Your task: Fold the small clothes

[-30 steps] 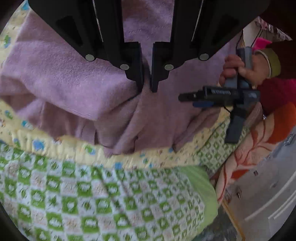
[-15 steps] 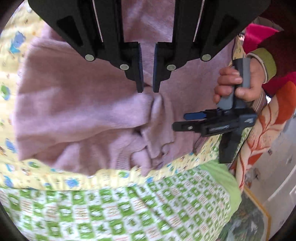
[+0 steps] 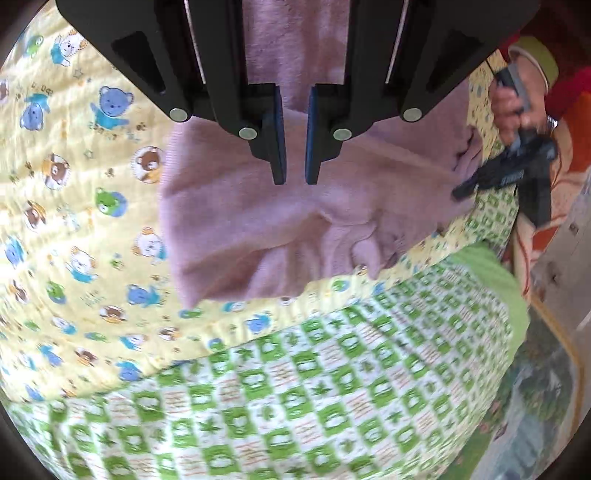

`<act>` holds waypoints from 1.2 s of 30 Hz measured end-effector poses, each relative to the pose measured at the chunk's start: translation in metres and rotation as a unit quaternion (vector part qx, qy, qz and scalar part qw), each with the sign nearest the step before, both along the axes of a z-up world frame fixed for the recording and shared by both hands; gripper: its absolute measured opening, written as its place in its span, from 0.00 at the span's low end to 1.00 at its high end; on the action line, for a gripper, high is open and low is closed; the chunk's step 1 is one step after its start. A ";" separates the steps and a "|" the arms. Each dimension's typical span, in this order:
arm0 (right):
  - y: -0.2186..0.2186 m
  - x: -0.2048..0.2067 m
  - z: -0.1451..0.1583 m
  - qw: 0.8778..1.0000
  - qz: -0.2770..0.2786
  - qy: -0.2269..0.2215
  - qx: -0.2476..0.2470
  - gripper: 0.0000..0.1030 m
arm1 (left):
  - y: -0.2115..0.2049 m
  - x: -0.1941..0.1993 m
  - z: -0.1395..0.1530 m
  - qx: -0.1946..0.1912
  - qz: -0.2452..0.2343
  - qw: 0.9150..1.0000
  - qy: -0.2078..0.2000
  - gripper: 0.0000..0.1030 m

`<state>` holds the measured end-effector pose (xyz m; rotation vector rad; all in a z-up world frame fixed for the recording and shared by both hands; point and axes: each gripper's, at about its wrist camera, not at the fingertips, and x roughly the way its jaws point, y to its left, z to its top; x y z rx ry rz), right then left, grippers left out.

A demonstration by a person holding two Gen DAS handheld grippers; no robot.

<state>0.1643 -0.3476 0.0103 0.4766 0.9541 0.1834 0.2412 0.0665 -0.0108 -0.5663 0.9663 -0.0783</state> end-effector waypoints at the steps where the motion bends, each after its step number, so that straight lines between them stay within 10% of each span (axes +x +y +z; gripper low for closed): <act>1: -0.004 0.000 -0.002 1.000 -0.008 0.004 0.001 0.11 | 0.003 -0.004 -0.011 -0.006 0.000 1.000 0.012 0.07; 4: -0.012 0.001 -0.005 1.000 -0.024 0.012 -0.004 0.11 | 0.007 -0.014 -0.022 -0.009 -0.001 1.000 0.030 0.13; 8: -0.018 0.008 -0.007 0.999 -0.032 0.015 -0.010 0.11 | 0.017 -0.008 -0.036 -0.029 0.007 0.998 0.061 0.61; 11: -0.021 0.011 -0.007 0.999 -0.037 0.017 -0.012 0.11 | 0.018 0.007 -0.038 -0.030 0.023 0.997 0.067 0.68; 13: -0.025 0.012 -0.007 0.999 -0.042 0.016 -0.012 0.11 | 0.016 0.018 -0.037 -0.021 0.028 0.997 0.065 0.63; 16: -0.028 0.013 -0.009 0.998 -0.052 0.020 -0.012 0.18 | 0.010 0.027 -0.029 -0.001 0.002 0.998 0.059 0.08; 21: -0.036 0.012 -0.005 0.997 -0.071 0.015 -0.017 0.28 | 0.013 -0.009 0.016 0.034 0.011 0.999 -0.015 0.07; 36: -0.019 0.073 -0.040 0.995 -0.049 0.073 -0.049 0.62 | 0.050 -0.046 -0.018 0.008 0.068 0.997 0.033 0.07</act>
